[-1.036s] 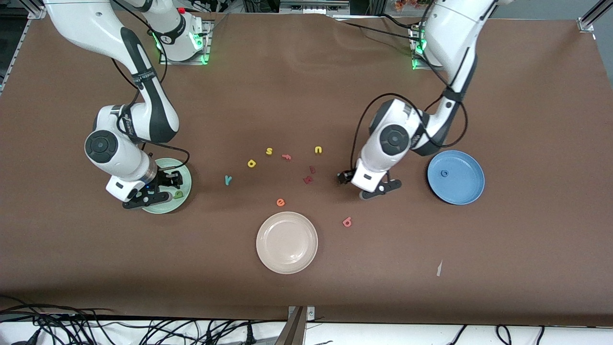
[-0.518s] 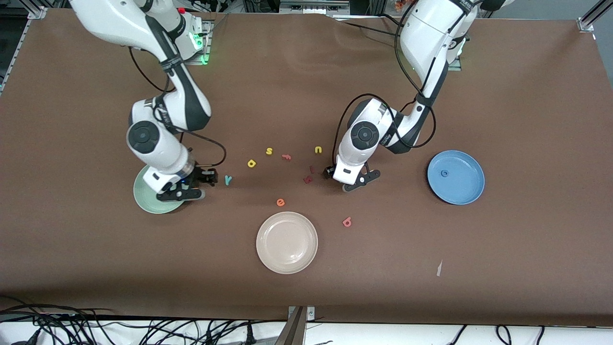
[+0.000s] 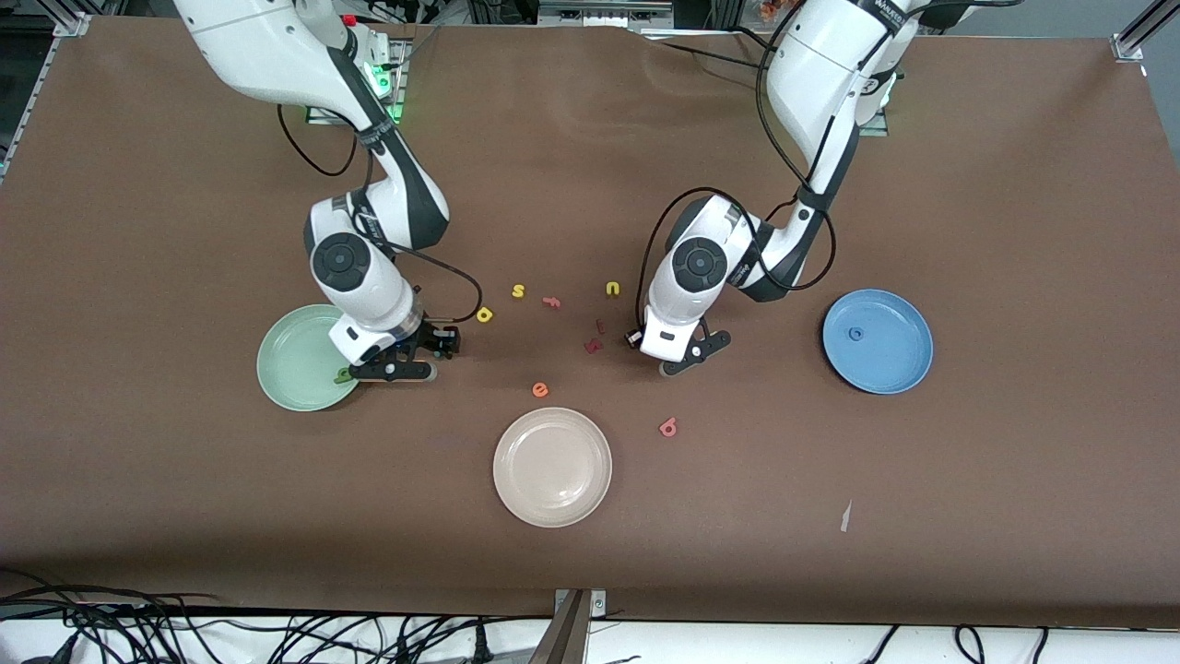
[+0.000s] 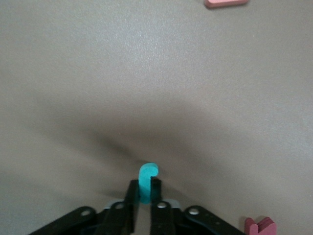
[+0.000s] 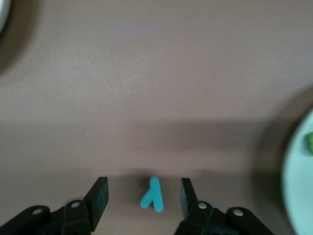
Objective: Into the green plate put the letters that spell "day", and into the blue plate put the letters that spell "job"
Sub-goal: 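Grasp the cyan letter with the left gripper while the right gripper reaches the cyan y, then lower the cyan letter onto the blue plate and open the left gripper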
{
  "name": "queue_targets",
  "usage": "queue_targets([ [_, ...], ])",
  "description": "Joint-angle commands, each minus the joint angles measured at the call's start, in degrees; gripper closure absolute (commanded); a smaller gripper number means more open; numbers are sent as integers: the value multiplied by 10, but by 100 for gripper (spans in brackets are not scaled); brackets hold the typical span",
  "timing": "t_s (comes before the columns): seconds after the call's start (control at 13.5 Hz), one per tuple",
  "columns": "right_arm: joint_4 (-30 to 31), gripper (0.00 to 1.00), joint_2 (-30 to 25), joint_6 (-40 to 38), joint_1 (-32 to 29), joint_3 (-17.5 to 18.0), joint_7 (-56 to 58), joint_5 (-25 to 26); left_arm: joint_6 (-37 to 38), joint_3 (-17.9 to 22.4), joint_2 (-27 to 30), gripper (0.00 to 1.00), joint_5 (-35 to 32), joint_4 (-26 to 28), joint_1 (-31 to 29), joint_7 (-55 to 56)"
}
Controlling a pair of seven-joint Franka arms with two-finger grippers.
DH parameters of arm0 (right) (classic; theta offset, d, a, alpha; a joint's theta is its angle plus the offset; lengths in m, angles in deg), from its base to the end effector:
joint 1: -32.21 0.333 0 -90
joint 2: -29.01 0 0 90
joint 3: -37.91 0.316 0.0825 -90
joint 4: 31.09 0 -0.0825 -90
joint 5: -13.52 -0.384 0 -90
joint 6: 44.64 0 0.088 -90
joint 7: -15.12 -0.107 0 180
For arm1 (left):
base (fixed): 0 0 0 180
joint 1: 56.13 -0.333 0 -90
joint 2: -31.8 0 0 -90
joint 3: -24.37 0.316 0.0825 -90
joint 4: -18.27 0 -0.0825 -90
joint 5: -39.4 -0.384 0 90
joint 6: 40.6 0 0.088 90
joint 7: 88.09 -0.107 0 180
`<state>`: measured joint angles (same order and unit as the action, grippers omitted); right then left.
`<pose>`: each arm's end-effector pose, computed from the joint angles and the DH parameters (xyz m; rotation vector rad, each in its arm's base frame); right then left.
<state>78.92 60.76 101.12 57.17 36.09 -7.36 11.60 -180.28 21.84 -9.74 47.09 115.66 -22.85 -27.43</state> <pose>0.5830 0.2497 0.2073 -3.1097 0.0158 -0.0987 0.5491 -0.3930 0.1741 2.9387 0.8242 -0.1200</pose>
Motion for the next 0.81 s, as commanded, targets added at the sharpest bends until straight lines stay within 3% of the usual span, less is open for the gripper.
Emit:
queue_targets([
  [0.0, 23, 32, 5, 39, 3, -3, -8, -1, 3, 7, -13, 100, -20, -18, 4, 16],
  [0.22, 42, 33, 5, 59, 3, -4, -8, -1, 61, 11, 22, 100, -31, -18, -25, -4],
  [0.52, 60, 34, -2, 63, 4, -4, -12, -2, 199, 8, 94, 100, -30, -4, -105, -171],
  [0.67, 64, 35, -2, 70, 4, -4, -11, -1, 217, 8, 125, 100, -30, 29, -145, -261],
  [0.74, 69, 42, -2, 76, 4, -4, -11, -1, 217, 8, 143, 100, -30, 52, -167, -311],
])
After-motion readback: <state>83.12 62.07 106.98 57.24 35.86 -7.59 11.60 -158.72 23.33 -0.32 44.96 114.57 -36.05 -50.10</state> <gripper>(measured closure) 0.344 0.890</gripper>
